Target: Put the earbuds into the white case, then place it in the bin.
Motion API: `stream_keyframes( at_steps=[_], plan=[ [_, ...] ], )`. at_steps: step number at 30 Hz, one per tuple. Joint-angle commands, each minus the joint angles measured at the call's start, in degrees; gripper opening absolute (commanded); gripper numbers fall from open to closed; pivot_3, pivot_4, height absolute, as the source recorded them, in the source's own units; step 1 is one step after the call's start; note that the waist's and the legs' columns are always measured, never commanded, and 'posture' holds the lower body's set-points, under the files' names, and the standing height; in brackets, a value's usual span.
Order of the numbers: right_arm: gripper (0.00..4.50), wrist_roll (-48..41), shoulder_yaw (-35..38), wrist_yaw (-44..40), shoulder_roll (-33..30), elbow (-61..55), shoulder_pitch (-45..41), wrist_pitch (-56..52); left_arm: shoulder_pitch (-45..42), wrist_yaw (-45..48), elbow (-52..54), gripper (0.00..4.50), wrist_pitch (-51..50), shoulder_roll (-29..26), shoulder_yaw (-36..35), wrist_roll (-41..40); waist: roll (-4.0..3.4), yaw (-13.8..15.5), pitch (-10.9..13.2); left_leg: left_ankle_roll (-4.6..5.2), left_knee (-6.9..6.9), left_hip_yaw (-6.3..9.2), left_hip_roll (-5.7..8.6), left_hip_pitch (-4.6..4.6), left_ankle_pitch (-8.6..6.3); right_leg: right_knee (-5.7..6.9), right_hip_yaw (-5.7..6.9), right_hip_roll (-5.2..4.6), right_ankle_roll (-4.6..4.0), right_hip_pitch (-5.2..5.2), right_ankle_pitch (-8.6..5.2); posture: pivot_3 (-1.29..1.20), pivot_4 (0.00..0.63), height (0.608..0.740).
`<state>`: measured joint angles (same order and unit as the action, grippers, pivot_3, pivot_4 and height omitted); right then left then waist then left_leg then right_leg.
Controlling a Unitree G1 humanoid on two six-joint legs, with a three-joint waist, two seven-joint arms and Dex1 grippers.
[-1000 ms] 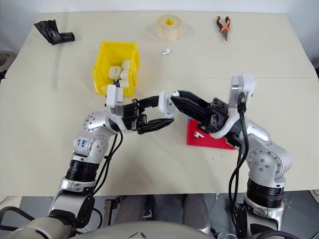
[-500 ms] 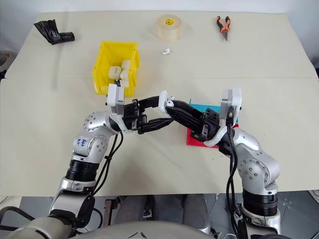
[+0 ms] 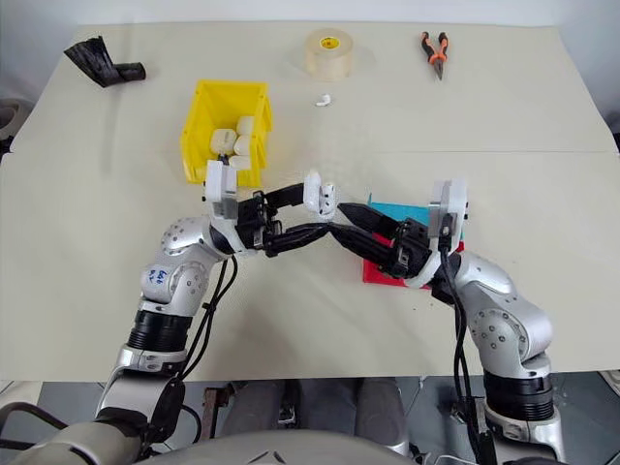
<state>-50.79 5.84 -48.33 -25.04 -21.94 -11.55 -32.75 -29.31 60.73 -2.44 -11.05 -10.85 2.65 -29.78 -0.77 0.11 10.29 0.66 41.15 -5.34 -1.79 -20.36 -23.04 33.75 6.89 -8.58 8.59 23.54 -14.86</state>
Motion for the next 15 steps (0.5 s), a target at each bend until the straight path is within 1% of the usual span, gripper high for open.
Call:
stream_keyframes(
  at_steps=[1, 3, 4, 6, 9, 11, 14, 15],
  plan=[
    [3.58, -1.11, 1.34, -1.14, -1.10, -0.50, -1.73, 0.41, -0.63, 0.36, 2.55, 2.78, 1.25, 0.43, -0.08, -1.35, 0.00, -0.09, 0.00, 0.00, 0.00, 0.00, 0.00, 0.00, 0.00, 0.00, 0.00, 0.00, 0.00, 0.00, 0.00, 0.00, 0.150, 0.740],
    [4.27, -0.18, 2.32, -1.97, -2.87, -0.01, -2.24, 0.84, -0.18, 0.32, 2.88, 2.78, 1.37, -0.02, -0.23, -1.07, 0.00, -0.10, 0.00, 0.00, 0.00, 0.00, 0.00, 0.01, 0.00, 0.00, 0.00, 0.01, 0.00, 0.01, 0.00, 0.00, 0.150, 0.740],
    [4.44, 0.79, 3.05, -2.40, -4.33, 0.30, -2.05, 1.24, 0.07, 0.23, 3.02, 2.78, 1.55, -0.77, -0.46, -0.55, 0.00, -0.03, 0.00, 0.00, -0.01, 0.00, 0.00, 0.00, 0.00, 0.00, 0.00, 0.00, 0.00, 0.01, 0.00, 0.00, 0.150, 0.740],
    [4.44, 1.40, 4.03, -3.33, -6.70, 0.71, -1.42, 1.05, 0.36, 0.01, 3.14, 2.78, 1.88, -2.26, -0.74, 0.42, 0.00, -0.01, 0.00, 0.00, 0.00, 0.00, 0.00, 0.00, 0.00, 0.00, 0.00, 0.00, 0.00, 0.01, 0.00, 0.00, 0.150, 0.740],
    [4.44, 3.21, 6.02, -6.87, -12.93, 1.40, 0.84, 0.69, 1.04, -0.03, 3.45, 2.78, 3.92, -8.48, -0.08, 5.92, 0.00, 0.03, 0.00, 0.01, -0.02, 0.00, 0.00, 0.00, 0.00, -0.02, 0.00, 0.00, 0.00, 0.01, 0.00, 0.00, 0.150, 0.740],
    [4.44, 4.75, 5.39, -8.88, -15.83, 1.53, 1.15, 1.15, 1.22, 0.52, 3.41, 2.78, 5.88, -12.33, 1.49, 9.91, 0.00, -0.01, 0.00, 0.00, -0.06, -0.01, -0.01, 0.00, 0.00, -0.03, 0.00, 0.00, 0.00, 0.02, 0.00, 0.00, 0.150, 0.740],
    [3.85, 5.99, 4.37, -11.32, -18.40, 1.95, 0.82, 1.26, 1.16, 1.28, 3.44, 2.78, 6.87, -15.98, 3.12, 12.85, 0.01, -0.03, 0.01, 0.00, -0.05, -0.04, -0.01, 0.03, 0.00, -0.03, -0.01, 0.00, 0.00, 0.00, 0.00, 0.00, 0.150, 0.740],
    [3.54, 7.05, 4.07, -11.84, -18.92, 2.13, 0.39, 1.98, 0.99, 1.66, 3.55, 2.78, 6.94, -17.06, 3.85, 13.89, 0.01, -0.03, 0.01, 0.00, -0.05, -0.04, -0.01, 0.03, 0.00, -0.02, -0.01, 0.00, 0.00, 0.00, 0.00, 0.00, 0.150, 0.740]
  ],
)
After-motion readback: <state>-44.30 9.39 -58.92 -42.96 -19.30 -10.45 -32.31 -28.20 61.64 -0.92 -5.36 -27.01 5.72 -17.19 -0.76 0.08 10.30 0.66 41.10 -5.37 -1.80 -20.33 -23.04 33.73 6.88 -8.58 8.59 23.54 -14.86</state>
